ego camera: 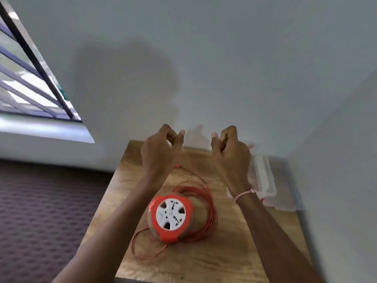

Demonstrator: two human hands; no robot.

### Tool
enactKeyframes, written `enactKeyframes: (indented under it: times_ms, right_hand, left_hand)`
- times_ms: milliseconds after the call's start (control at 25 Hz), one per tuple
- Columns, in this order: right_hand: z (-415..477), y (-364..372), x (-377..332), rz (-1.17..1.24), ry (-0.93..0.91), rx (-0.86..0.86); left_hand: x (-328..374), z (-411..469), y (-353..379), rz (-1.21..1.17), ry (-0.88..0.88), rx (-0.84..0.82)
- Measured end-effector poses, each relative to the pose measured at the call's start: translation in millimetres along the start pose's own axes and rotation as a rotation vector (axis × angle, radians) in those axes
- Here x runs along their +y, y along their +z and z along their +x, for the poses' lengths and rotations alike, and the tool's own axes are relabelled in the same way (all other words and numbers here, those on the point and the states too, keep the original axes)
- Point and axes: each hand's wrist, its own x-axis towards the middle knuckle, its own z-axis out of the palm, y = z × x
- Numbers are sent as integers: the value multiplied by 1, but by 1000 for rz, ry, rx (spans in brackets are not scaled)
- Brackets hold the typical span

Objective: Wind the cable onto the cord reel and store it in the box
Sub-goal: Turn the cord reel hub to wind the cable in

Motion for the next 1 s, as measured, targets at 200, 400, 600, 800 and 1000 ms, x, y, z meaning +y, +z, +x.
enactKeyframes:
  times_ms: [200,400,600,800,1000]
  right_hand:
    - [-91,58,64,112,15,-422]
    - [-154,97,126,30,-317,-622]
    - [-180,111,142,39,-400,-521]
    - [-194,113,138,171,-212,-454]
    - [-191,95,122,276,-121,-299]
  left_hand:
    - [-110,-67,26,88,-83,-302]
    - [-202,-104,43,34,-80,-457]
    - [-237,-128,44,7,48,-409]
    - [-243,-142,45,35,129,-393]
    - [-215,-151,42,-372,-44,-327]
